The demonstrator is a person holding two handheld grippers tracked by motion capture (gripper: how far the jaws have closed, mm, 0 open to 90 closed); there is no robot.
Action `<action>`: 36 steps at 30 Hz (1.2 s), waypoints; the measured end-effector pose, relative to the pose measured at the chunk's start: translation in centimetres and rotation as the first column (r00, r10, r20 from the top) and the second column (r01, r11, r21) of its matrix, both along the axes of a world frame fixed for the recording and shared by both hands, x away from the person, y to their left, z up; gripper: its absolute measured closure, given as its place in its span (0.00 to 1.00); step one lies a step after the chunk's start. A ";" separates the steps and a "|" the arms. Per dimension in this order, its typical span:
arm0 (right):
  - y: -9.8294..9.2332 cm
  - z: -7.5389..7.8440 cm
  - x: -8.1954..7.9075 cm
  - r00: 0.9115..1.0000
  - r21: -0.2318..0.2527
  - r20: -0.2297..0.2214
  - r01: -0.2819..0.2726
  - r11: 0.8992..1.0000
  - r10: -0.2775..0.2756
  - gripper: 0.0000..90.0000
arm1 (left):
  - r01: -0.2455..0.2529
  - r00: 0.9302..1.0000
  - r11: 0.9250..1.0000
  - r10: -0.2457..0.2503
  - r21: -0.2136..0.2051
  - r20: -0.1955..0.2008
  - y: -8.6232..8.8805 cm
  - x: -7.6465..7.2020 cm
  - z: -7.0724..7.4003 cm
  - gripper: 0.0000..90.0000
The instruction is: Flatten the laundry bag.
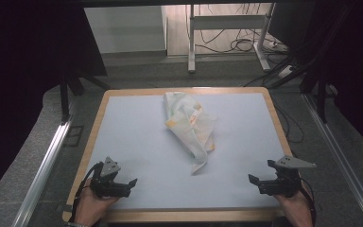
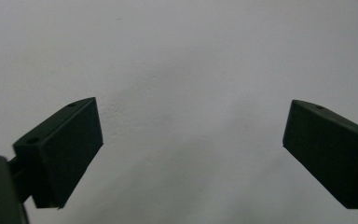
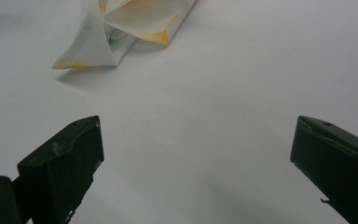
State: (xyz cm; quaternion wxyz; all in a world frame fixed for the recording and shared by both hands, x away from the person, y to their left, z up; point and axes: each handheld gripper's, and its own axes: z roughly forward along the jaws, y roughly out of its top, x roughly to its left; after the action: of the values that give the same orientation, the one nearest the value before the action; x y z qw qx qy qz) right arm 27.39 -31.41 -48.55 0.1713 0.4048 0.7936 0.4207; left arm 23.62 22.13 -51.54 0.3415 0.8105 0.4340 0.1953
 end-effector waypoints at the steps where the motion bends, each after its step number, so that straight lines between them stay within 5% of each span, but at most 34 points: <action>1: 0.0 0.0 0.0 1.000 0.000 0.000 0.000 1.000 0.000 0.03 | 0.000 1.000 1.000 0.000 0.000 0.000 0.0 0.0 0.0 0.07; 8: 0.1 0.0 0.0 1.000 -0.009 0.001 -0.001 1.000 0.001 0.03 | 0.036 0.999 0.999 -0.036 -0.030 -0.007 -0.4 -0.1 0.3 0.22; 15: 0.3 -0.1 0.0 1.000 -0.023 0.000 -0.002 1.000 0.002 0.03 | 0.097 0.995 0.995 -0.096 -0.033 0.028 -1.9 0.2 1.2 0.33; 26: 0.6 -0.3 0.1 1.000 -0.053 -0.009 0.004 0.999 -0.005 0.03 | 0.174 0.985 0.978 -0.171 -0.113 0.030 -4.1 1.7 2.1 0.46; 36: 0.7 -0.4 0.2 1.000 -0.066 -0.014 0.001 0.998 -0.001 0.04 | 0.239 0.971 0.963 -0.237 -0.128 0.030 -5.9 3.5 3.1 0.58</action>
State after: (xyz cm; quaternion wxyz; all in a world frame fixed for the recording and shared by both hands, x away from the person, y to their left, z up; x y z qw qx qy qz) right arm 27.56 -30.71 -48.93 0.1792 0.4023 0.8080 0.3913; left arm 27.08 16.27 -48.45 0.4179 0.8312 0.3429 0.1302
